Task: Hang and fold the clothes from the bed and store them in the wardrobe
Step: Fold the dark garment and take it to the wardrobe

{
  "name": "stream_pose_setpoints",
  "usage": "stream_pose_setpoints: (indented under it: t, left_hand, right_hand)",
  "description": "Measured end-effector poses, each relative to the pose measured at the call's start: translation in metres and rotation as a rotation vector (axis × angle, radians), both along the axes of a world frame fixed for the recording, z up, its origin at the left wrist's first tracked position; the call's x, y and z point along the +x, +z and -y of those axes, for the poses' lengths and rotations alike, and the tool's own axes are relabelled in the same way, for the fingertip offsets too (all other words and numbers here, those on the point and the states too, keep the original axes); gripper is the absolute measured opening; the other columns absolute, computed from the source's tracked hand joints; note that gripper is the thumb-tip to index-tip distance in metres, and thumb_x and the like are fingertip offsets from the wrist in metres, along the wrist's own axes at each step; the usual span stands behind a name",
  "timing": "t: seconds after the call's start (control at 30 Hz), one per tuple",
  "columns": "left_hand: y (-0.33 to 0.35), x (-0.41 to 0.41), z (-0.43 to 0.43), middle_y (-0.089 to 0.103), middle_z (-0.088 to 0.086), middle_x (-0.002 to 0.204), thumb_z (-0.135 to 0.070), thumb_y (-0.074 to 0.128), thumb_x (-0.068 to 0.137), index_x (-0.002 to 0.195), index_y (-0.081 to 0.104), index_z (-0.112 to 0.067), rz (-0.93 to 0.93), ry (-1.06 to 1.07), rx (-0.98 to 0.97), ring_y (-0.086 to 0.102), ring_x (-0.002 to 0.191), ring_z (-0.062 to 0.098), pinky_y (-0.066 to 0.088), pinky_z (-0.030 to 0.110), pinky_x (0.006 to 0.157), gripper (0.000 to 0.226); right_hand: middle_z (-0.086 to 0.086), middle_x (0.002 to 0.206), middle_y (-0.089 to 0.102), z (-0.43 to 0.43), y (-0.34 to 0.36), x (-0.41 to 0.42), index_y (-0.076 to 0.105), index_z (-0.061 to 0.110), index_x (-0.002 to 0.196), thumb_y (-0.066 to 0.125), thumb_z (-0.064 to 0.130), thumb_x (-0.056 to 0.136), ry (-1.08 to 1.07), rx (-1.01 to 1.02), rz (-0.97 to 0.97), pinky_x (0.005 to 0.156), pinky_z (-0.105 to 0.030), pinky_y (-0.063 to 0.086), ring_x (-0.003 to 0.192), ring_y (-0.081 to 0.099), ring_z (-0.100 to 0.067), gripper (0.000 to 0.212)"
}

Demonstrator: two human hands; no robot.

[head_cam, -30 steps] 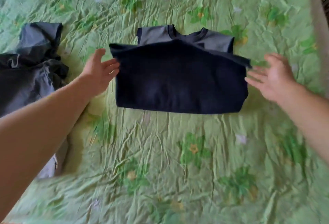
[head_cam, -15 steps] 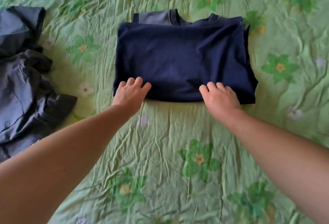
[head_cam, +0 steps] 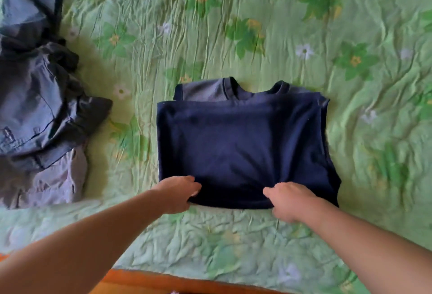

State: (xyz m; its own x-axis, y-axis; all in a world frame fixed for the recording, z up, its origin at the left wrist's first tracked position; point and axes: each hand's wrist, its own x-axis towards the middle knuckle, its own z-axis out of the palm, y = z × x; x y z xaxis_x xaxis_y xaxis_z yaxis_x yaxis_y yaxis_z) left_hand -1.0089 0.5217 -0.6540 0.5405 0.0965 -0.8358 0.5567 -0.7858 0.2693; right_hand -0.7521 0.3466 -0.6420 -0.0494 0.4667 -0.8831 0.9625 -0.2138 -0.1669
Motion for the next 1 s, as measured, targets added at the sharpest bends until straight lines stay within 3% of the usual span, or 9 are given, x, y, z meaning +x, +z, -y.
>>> stream_pose_setpoints:
  t: [0.1,0.2,0.3,0.37,0.5,0.63,0.77,0.9,1.0]
  left_hand:
    - [0.0,-0.007,0.017,0.054,-0.004,0.113,-0.035,0.059,0.084,0.11,0.054,-0.027,-0.019,0.009,-0.026,0.063,0.103,0.024,0.05,0.035,0.079,0.027]
    - [-0.001,0.007,-0.004,0.065,-0.005,0.098,-0.062,0.055,0.083,0.101,0.055,-0.029,0.174,0.141,0.148,0.064,0.092,0.022,0.045,0.032,0.067,0.038]
    - [-0.005,0.039,-0.046,0.058,0.006,0.111,-0.043,0.07,0.083,0.113,0.061,-0.022,0.526,0.271,0.45,0.056,0.106,0.033,0.047,0.044,0.086,0.038]
    - [-0.006,0.061,-0.075,0.049,0.008,0.128,-0.044,0.074,0.079,0.131,0.053,-0.023,0.512,0.302,0.575,0.047,0.12,0.035,0.039,0.052,0.1,0.061]
    - [-0.009,0.09,-0.104,0.043,0.007,0.139,-0.056,0.074,0.077,0.145,0.035,-0.028,0.305,0.278,0.484,0.044,0.128,0.034,0.032,0.053,0.107,0.083]
    - [-0.002,0.102,-0.107,0.063,-0.001,0.115,-0.046,0.071,0.079,0.119,0.053,-0.028,0.32,0.239,0.383,0.062,0.105,0.028,0.041,0.042,0.085,0.047]
    - [0.008,0.084,-0.083,0.048,-0.002,0.111,-0.036,0.069,0.081,0.116,0.049,-0.03,0.394,0.059,0.35,0.057,0.098,0.025,0.038,0.036,0.059,0.041]
    - [0.011,0.064,-0.064,0.052,0.0,0.113,-0.031,0.065,0.083,0.12,0.047,-0.024,0.446,-0.031,0.385,0.055,0.105,0.026,0.049,0.043,0.078,0.041]
    - [0.009,0.06,-0.066,0.058,0.002,0.106,-0.022,0.065,0.082,0.117,0.051,-0.02,0.5,-0.032,0.435,0.061,0.099,0.029,0.047,0.043,0.082,0.038]
  right_hand:
    - [-0.003,0.119,0.062,0.007,0.003,-0.011,0.05,0.023,0.112,0.052,0.031,0.086,0.049,-0.152,-0.027,0.085,-0.042,0.052,0.108,0.062,-0.031,0.027]
    - [-0.004,0.113,0.066,-0.028,0.005,0.0,0.064,0.023,0.107,0.046,0.071,0.079,-0.02,-0.018,0.015,0.076,-0.038,0.045,0.105,0.065,-0.032,0.059]
    - [-0.008,0.11,0.059,-0.081,0.006,0.024,0.055,0.023,0.102,0.054,0.054,0.09,-0.171,0.518,0.126,0.077,-0.041,0.047,0.104,0.06,-0.034,0.033]
    - [-0.009,0.12,0.05,-0.11,0.001,0.044,0.049,0.02,0.121,0.065,0.042,0.088,-0.145,0.692,0.235,0.088,-0.046,0.045,0.114,0.049,-0.035,0.042]
    - [-0.009,0.134,0.044,-0.135,-0.007,0.068,0.033,0.021,0.143,0.07,0.044,0.085,-0.033,0.556,0.347,0.108,-0.054,0.028,0.129,0.037,-0.034,0.072]
    - [-0.007,0.103,0.059,-0.129,-0.003,0.066,0.055,0.014,0.108,0.072,0.023,0.078,0.04,0.751,0.359,0.091,-0.047,0.033,0.105,0.052,-0.033,0.036]
    - [-0.008,0.095,0.055,-0.088,-0.001,0.059,0.057,0.013,0.096,0.065,0.012,0.08,0.079,0.73,0.239,0.066,-0.041,0.038,0.091,0.056,-0.034,0.019]
    - [-0.009,0.118,0.041,-0.062,-0.008,0.06,0.052,0.014,0.103,0.062,0.009,0.08,0.04,0.679,0.24,0.054,-0.037,0.037,0.103,0.048,-0.032,0.025]
    - [-0.005,0.13,0.042,-0.073,-0.011,0.06,0.044,0.017,0.124,0.065,0.012,0.075,0.039,0.705,0.244,0.072,-0.042,0.045,0.111,0.047,-0.031,0.054]
